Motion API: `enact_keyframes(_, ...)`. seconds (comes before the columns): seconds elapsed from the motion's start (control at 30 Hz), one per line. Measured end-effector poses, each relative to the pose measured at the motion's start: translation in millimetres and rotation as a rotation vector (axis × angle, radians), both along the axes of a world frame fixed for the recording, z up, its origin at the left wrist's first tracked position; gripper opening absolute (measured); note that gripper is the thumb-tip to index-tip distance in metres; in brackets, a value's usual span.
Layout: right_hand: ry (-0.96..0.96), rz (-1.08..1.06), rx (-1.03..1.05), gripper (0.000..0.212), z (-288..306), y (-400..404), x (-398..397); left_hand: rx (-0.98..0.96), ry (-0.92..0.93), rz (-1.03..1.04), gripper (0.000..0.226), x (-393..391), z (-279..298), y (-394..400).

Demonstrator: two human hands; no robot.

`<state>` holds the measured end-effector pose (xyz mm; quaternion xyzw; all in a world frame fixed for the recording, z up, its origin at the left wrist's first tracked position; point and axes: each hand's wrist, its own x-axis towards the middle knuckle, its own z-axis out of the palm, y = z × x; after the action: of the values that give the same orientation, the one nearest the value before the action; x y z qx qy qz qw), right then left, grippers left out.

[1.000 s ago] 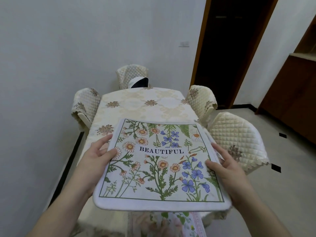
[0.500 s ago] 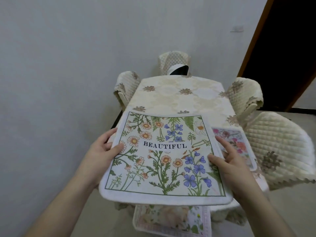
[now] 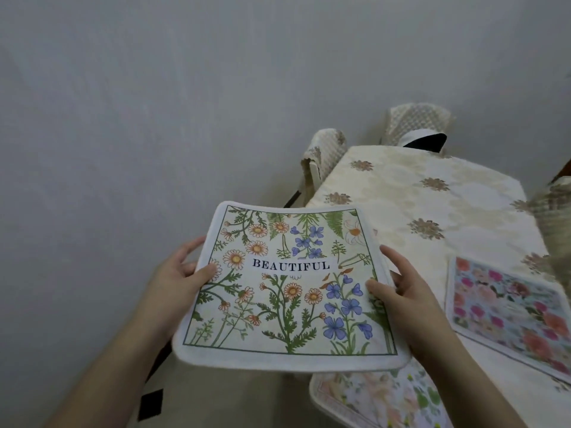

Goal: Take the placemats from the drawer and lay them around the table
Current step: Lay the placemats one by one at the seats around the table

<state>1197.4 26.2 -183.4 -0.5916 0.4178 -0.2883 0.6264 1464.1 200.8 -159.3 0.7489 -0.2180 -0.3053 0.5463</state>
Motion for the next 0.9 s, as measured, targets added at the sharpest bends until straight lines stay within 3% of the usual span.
enact_keyframes(0.57, 0.093, 0.155, -0.153, 0.061, 0, 90, 246, -0.036, -0.069, 0.184, 0.055, 205, -2, 131)
enact_keyframes(0.9, 0.100, 0.138, -0.139, 0.057, -4, 64, 299, -0.021, -0.100, 0.171, 0.053, 260, -17, 102)
